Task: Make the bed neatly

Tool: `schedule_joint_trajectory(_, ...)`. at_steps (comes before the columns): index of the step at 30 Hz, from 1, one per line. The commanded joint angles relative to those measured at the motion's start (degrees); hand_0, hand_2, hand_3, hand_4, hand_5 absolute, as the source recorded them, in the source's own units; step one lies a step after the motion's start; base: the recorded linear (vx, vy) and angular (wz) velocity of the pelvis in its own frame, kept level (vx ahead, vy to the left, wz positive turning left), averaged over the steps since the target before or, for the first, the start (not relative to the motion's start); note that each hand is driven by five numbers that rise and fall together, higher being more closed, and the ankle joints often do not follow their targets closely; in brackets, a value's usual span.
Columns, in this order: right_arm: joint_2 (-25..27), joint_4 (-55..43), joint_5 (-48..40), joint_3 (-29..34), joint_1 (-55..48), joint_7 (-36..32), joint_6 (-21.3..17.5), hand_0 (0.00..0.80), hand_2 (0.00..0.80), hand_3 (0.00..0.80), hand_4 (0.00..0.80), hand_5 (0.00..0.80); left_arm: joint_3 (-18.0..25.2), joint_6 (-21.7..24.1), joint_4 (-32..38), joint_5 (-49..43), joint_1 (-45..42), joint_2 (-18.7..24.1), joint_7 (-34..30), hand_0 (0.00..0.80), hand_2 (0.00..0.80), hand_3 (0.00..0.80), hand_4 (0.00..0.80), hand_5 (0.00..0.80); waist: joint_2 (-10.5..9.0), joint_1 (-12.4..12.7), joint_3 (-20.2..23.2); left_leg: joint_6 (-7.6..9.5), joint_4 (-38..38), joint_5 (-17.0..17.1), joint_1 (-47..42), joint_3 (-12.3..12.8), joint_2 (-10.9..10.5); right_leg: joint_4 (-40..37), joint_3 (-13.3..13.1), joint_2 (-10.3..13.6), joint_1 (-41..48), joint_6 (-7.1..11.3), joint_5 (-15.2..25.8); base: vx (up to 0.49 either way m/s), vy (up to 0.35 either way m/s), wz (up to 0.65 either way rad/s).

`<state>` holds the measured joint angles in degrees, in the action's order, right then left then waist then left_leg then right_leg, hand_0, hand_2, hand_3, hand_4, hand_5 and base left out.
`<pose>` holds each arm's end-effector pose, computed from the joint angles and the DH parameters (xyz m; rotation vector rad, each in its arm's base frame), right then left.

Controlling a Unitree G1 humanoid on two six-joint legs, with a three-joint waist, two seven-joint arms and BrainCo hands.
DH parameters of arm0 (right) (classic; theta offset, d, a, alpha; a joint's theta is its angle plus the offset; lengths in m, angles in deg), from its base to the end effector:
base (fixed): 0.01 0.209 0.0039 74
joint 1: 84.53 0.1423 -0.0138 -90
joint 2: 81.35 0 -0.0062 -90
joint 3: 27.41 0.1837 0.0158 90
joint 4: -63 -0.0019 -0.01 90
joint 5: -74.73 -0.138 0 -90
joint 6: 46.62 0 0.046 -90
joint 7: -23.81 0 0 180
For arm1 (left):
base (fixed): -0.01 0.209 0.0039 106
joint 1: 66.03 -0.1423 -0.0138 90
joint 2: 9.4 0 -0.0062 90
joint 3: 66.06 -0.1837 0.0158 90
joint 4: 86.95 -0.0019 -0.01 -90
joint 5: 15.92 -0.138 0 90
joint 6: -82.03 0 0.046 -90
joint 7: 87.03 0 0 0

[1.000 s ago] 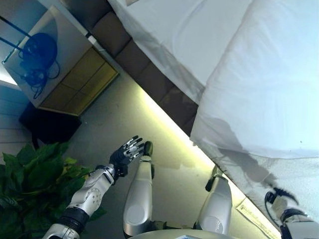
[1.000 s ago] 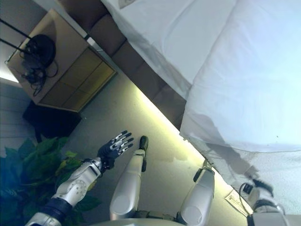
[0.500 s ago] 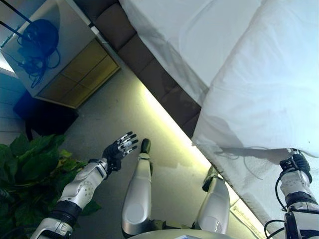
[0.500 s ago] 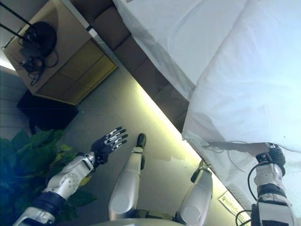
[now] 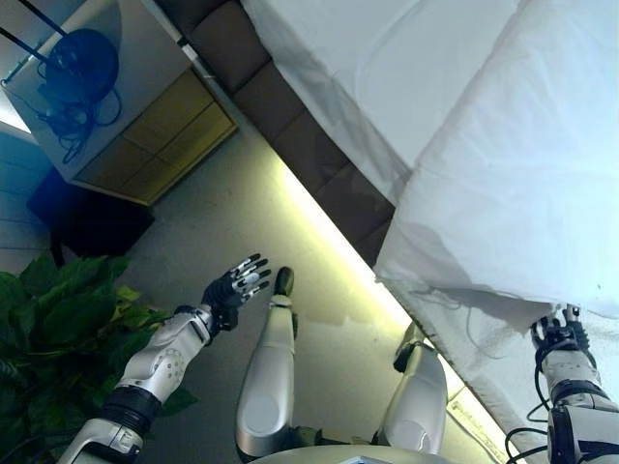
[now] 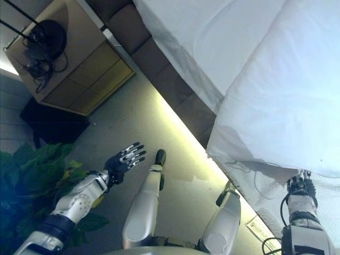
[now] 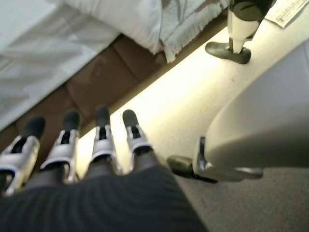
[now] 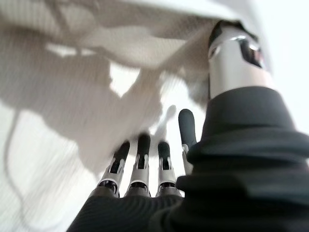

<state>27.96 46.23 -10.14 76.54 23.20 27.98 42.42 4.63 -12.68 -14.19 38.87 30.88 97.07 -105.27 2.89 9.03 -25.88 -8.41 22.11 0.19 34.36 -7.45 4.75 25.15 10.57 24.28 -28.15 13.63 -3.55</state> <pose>0.1644 -0.3597 -0.0151 1.0171 0.2941 -1.0970 0.2119 0.2202 0.0159 -0.3831 0.3675 -0.4123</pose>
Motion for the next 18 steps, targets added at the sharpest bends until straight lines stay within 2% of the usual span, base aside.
schedule_joint_trajectory(1,0.7,2.6,-2.8,3.4,-6.1,1.1,0.0,0.000,0.000,0.000,0.000,0.000,-0.1,2.8,-1.1,0.4,0.1,-0.7,0.9,0.000,0.000,0.000,0.000,0.000,-0.39,-0.1,1.3,2.10,0.4,-1.8,-2.2,-0.1,2.0,-4.3,-1.7,0.8,-2.9,0.43,10.7,0.000,0.000,0.00)
schedule_joint_trajectory(9,4.1,1.3,-1.6,9.1,-11.3,0.6,-3.0,0.000,0.000,0.000,0.000,0.000,2.2,2.1,-1.0,-0.1,-2.1,1.0,0.4,0.000,0.000,0.000,0.000,0.000,-2.85,-0.5,2.0,1.54,0.0,-2.2,-3.6,0.1,3.1,-5.4,-1.1,-0.3,-0.8,0.65,10.7,0.013,-0.030,-0.02)
schedule_joint_trajectory(13,6.1,0.1,-2.5,11.3,-12.1,-1.7,-2.5,0.000,0.000,0.000,0.000,0.000,3.1,1.4,-2.6,-0.6,-2.1,2.2,-0.9,0.000,0.000,0.000,0.000,0.000,-4.32,-0.8,2.8,1.32,-0.6,-1.9,-4.2,0.2,3.9,-6.0,-1.0,-0.8,-0.2,0.72,11.1,0.011,-0.059,-0.05)
schedule_joint_trajectory(18,9.3,-1.2,-1.7,12.1,-10.1,-2.5,-1.0,0.000,0.000,0.000,0.000,0.000,2.7,0.6,-3.1,-0.8,-1.5,3.3,-1.6,0.000,0.000,0.000,0.000,0.000,-4.57,-0.7,3.3,1.26,-1.1,-1.6,-4.3,0.4,4.1,-6.2,-0.7,-0.9,-0.3,0.72,11.2,0.004,-0.024,-0.03)
